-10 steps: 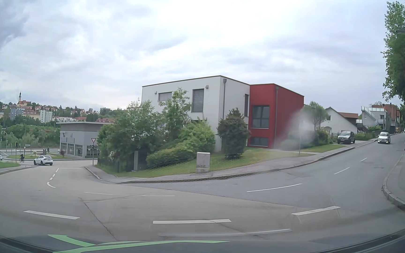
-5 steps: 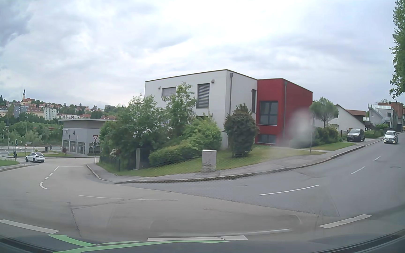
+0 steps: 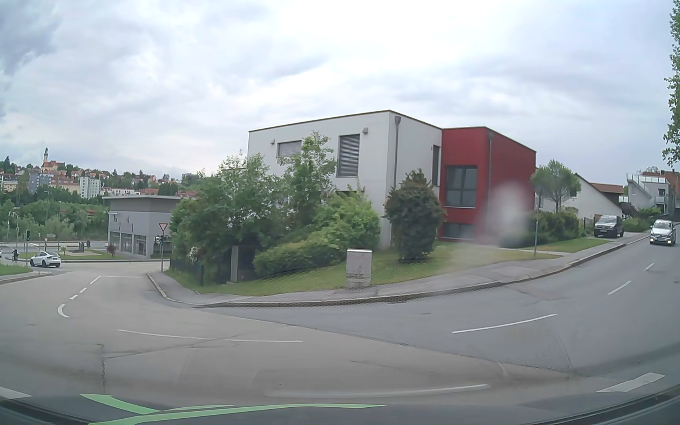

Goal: Follow the waypoints while adhering to traffic rules and regulations

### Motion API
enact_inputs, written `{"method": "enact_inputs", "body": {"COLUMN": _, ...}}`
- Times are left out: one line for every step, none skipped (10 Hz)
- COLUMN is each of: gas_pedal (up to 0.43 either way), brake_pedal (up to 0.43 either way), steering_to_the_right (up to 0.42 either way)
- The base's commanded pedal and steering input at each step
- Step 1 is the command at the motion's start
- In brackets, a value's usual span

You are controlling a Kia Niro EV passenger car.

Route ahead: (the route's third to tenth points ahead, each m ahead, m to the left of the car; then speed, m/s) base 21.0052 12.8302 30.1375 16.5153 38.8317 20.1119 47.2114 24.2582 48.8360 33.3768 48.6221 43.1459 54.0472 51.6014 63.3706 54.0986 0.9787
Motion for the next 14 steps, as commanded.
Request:
{"method": "enact_inputs", "body": {"gas_pedal": 0.000, "brake_pedal": 0.293, "steering_to_the_right": -0.076}}
{"method": "enact_inputs", "body": {"gas_pedal": 0.000, "brake_pedal": 0.293, "steering_to_the_right": -0.078}}
{"method": "enact_inputs", "body": {"gas_pedal": 0.000, "brake_pedal": 0.293, "steering_to_the_right": -0.078}}
{"method": "enact_inputs", "body": {"gas_pedal": 0.000, "brake_pedal": 0.293, "steering_to_the_right": -0.078}}
{"method": "enact_inputs", "body": {"gas_pedal": 0.000, "brake_pedal": 0.293, "steering_to_the_right": -0.078}}
{"method": "enact_inputs", "body": {"gas_pedal": 0.000, "brake_pedal": 0.287, "steering_to_the_right": -0.078}}
{"method": "enact_inputs", "body": {"gas_pedal": 0.000, "brake_pedal": 0.287, "steering_to_the_right": -0.078}}
{"method": "enact_inputs", "body": {"gas_pedal": 0.000, "brake_pedal": 0.274, "steering_to_the_right": -0.079}}
{"method": "enact_inputs", "body": {"gas_pedal": 0.000, "brake_pedal": 0.274, "steering_to_the_right": -0.079}}
{"method": "enact_inputs", "body": {"gas_pedal": 0.000, "brake_pedal": 0.274, "steering_to_the_right": -0.080}}
{"method": "enact_inputs", "body": {"gas_pedal": 0.000, "brake_pedal": 0.280, "steering_to_the_right": -0.080}}
{"method": "enact_inputs", "body": {"gas_pedal": 0.000, "brake_pedal": 0.311, "steering_to_the_right": -0.080}}
{"method": "enact_inputs", "body": {"gas_pedal": 0.000, "brake_pedal": 0.360, "steering_to_the_right": -0.080}}
{"method": "enact_inputs", "body": {"gas_pedal": 0.000, "brake_pedal": 0.378, "steering_to_the_right": -0.080}}
